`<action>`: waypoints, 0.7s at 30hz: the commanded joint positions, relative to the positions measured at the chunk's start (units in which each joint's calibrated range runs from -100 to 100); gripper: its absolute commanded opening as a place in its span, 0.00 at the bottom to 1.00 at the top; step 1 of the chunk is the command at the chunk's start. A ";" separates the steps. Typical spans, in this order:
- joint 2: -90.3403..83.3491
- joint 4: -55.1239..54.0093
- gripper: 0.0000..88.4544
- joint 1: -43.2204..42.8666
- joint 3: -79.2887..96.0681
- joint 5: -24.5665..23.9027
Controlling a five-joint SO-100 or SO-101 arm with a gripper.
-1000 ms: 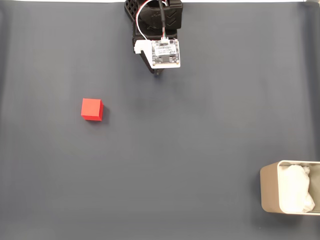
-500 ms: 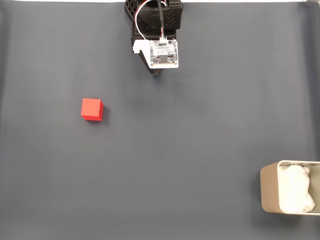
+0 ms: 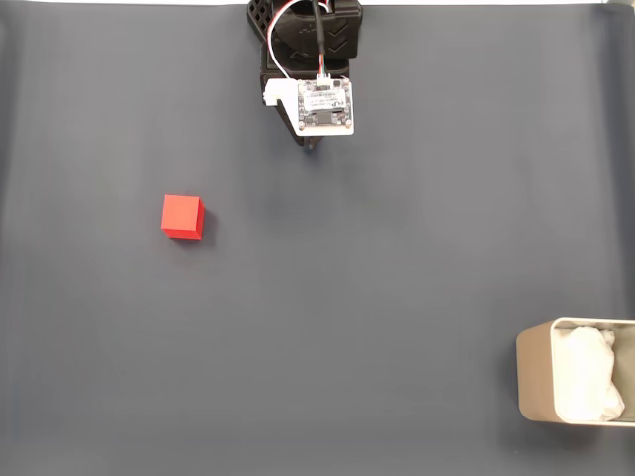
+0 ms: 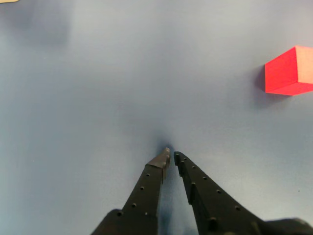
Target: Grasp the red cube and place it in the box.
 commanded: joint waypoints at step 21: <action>0.52 -22.73 0.00 0.81 -4.57 -0.78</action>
